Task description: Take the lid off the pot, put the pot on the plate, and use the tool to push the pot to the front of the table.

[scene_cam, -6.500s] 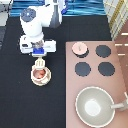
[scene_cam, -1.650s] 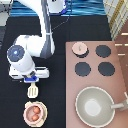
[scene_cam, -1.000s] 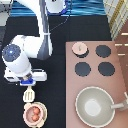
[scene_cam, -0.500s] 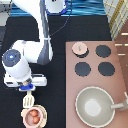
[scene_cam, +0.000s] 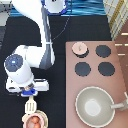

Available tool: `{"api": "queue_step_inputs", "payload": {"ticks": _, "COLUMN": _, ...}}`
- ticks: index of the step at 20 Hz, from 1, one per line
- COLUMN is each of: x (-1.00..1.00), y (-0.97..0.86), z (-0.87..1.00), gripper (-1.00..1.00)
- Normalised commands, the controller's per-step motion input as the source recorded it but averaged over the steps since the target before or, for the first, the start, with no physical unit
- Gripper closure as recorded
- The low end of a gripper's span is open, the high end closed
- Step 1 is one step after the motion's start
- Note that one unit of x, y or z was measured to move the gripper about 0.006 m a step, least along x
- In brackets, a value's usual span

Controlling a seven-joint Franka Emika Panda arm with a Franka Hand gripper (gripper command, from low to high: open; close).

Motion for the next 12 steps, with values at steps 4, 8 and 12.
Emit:
{"api": "queue_step_inputs", "payload": {"ticks": 4, "x": -0.95, "y": -0.05, "z": 0.57, "gripper": 1.0}}
{"api": "queue_step_inputs", "payload": {"ticks": 8, "x": -1.0, "y": -0.07, "z": 0.45, "gripper": 1.0}}
{"api": "queue_step_inputs", "payload": {"ticks": 12, "x": -1.0, "y": -0.07, "z": 0.2, "gripper": 1.0}}
